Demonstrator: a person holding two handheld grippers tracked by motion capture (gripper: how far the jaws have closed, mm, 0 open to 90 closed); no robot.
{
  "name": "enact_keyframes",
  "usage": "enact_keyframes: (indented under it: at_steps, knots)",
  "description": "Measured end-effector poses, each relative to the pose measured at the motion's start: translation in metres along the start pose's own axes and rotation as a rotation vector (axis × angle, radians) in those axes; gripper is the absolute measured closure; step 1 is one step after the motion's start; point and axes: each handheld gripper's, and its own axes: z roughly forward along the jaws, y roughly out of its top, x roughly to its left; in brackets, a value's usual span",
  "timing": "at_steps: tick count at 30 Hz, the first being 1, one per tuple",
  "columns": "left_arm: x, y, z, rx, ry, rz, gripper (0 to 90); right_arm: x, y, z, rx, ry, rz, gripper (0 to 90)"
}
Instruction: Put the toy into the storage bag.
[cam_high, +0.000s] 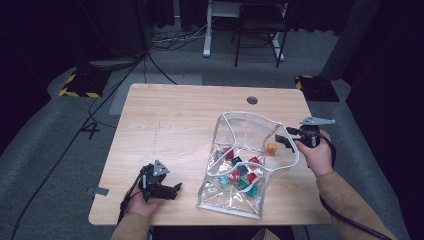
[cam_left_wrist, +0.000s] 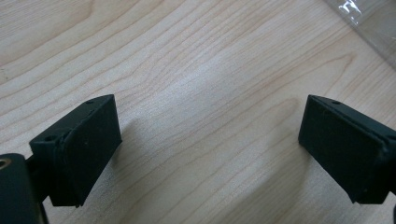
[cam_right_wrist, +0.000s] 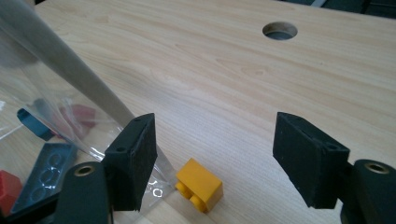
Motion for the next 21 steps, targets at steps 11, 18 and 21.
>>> enact_keyframes:
  at_steps: [11, 18, 21]
  knots:
    - [0.000, 0.000, 0.000, -0.001, 0.001, 0.001, 5.7, 0.004, -0.019, 0.023, 0.039, 0.013, 0.007, 31.4]
    - [0.000, 0.000, 0.000, 0.000, 0.000, 0.000, 5.8, 0.006, -0.029, 0.035, 0.074, 0.007, 0.002, 31.6]
    - [0.000, 0.000, 0.000, 0.000, 0.000, -0.001, 5.8, 0.007, -0.031, 0.039, 0.085, -0.001, -0.003, 32.4]
